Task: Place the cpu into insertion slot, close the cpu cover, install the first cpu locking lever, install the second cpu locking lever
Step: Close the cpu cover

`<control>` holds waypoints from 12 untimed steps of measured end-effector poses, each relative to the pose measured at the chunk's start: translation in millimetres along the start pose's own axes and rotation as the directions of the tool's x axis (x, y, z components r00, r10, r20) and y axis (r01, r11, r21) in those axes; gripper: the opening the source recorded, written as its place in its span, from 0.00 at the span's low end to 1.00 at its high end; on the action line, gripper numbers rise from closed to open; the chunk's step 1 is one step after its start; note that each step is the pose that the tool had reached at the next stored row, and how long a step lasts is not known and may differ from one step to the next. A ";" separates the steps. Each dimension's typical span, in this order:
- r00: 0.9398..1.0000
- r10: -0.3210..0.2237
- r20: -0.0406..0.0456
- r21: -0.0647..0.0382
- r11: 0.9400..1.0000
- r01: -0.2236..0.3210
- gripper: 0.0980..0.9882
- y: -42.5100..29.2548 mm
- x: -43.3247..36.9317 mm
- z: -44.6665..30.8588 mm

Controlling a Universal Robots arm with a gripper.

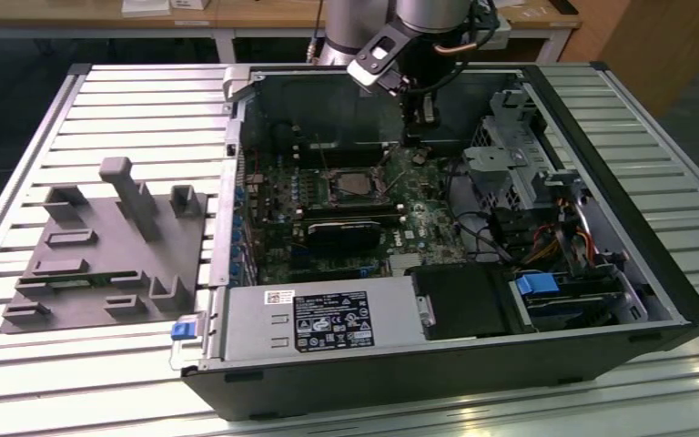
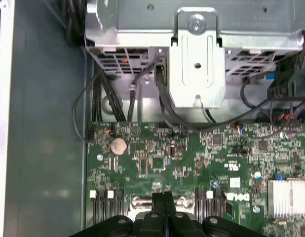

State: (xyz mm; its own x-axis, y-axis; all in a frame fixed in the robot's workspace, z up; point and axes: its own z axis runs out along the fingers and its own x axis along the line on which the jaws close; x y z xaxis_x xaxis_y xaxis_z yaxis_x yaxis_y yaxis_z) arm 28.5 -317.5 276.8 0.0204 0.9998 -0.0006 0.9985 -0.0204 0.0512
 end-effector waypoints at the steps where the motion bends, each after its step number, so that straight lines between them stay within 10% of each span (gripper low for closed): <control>1: 1.000 0.000 0.000 0.000 1.000 0.000 0.00 1.2 0.0 0.1; 12: 1.000 0.012 0.001 0.000 1.000 -0.012 0.00 7.8 0.2 7.3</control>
State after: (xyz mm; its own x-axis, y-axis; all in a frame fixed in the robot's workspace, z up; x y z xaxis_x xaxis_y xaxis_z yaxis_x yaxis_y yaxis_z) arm 36.6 -317.5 269.9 0.0322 0.9995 -0.0006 0.9982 -0.0322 0.0511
